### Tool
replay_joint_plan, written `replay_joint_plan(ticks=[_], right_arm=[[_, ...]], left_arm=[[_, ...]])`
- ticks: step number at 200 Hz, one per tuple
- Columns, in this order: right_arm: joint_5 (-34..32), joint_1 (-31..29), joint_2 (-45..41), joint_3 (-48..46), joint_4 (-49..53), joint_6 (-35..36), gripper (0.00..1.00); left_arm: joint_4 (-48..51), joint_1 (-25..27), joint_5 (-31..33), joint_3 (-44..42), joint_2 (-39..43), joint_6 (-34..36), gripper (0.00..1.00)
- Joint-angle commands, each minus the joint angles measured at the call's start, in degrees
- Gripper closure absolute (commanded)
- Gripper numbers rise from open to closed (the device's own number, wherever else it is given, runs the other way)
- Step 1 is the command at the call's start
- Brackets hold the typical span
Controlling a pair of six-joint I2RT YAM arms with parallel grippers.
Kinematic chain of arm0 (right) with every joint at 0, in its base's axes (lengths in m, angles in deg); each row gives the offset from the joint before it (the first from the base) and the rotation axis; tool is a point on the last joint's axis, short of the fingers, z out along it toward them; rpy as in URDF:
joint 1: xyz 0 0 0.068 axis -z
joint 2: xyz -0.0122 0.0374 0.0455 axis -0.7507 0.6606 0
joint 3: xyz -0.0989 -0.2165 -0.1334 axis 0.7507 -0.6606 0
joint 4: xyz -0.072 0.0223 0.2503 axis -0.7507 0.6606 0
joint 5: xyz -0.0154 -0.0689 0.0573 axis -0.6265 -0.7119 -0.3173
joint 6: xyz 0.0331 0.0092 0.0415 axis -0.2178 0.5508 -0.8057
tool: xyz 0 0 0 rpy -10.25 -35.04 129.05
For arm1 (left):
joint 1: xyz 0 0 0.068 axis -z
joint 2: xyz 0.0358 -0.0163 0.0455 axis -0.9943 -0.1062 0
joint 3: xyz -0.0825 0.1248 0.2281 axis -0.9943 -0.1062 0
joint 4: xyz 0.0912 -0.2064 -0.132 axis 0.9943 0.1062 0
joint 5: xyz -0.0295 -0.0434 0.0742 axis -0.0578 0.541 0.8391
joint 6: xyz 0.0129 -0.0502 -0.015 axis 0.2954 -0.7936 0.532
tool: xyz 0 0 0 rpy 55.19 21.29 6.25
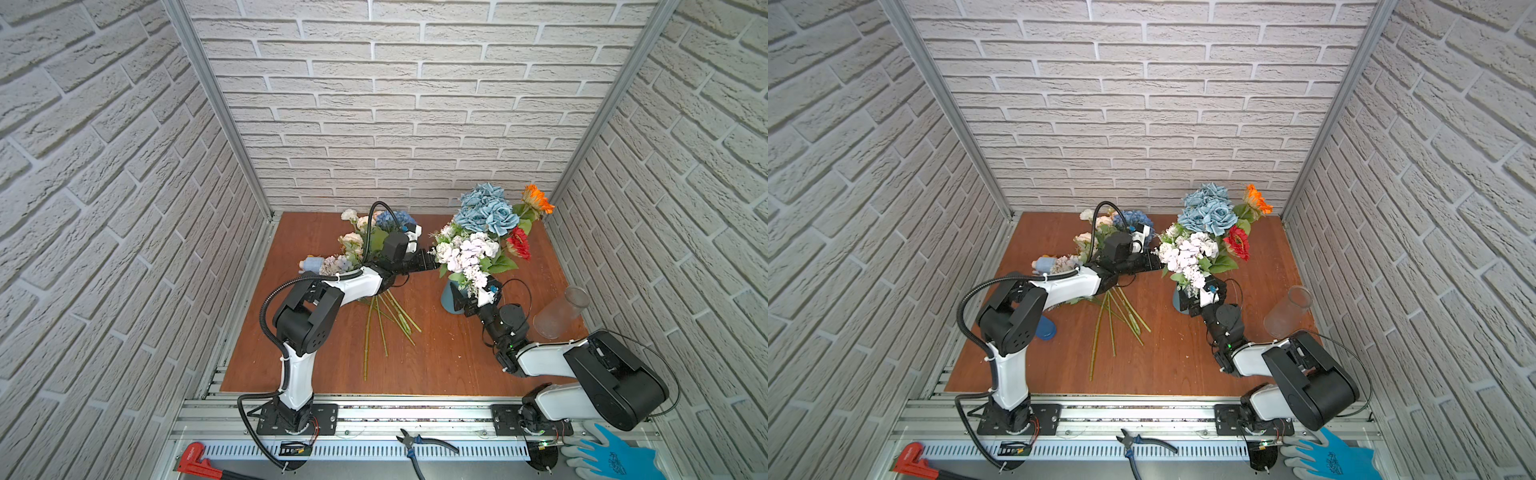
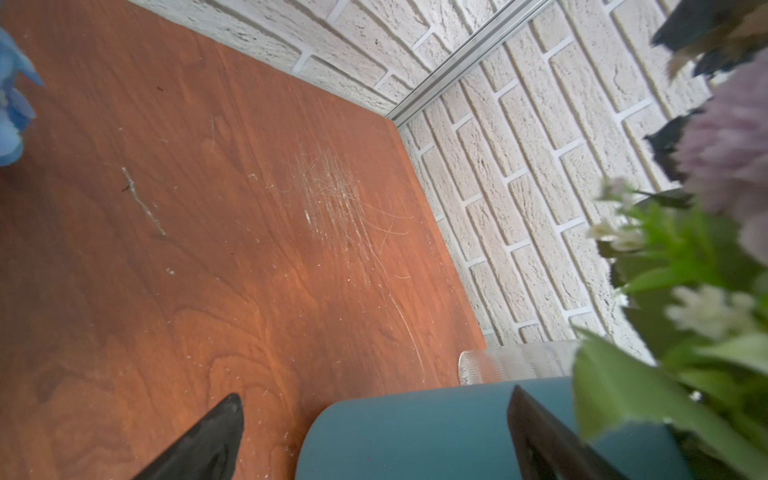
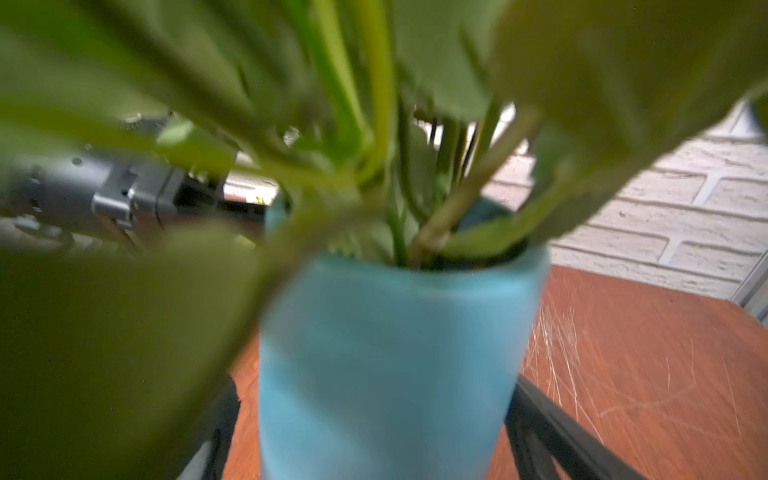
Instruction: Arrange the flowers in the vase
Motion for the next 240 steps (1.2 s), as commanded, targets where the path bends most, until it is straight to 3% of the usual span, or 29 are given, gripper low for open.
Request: replay_joint_plan(ticks=[1,65,101,163,219,240], right_arm=[[-1.26,0.24,-1.4,-1.75,-6.69,-0.53,0.01],[0.51,0.64,-7.67,-3.43,-5.8,1.3,0.02],[3.14,0.84,-9.67,1.4,2.48,3.26,0.02],[7.44,3.41,1.06,4.41,-6.72,-0.74,0.01],[8.45,3.4,4.21,7.48,-6.71,-1.04,0.0],[8.54,3.4,5.1,8.06,-6.69,-1.13,0.09]], left_arm=[[-4.4,0.62,-0.92,-0.03,-0.78,-0.34,0.02],[-4.49,0.67,-1.28,-0.02,-1.13,-0.59,0.02],[-4.24,0.94,-2.32,0.58,-1.22,-0.67,0.03],[-4.4,2.23,-3.03,-1.72,0.73,-0.6,0.07],[-4.93,2.87,-3.78,-2.75,1.0,-0.98,0.08],[-5.28,3.13,-4.25,-2.41,0.4,-1.23,0.08]])
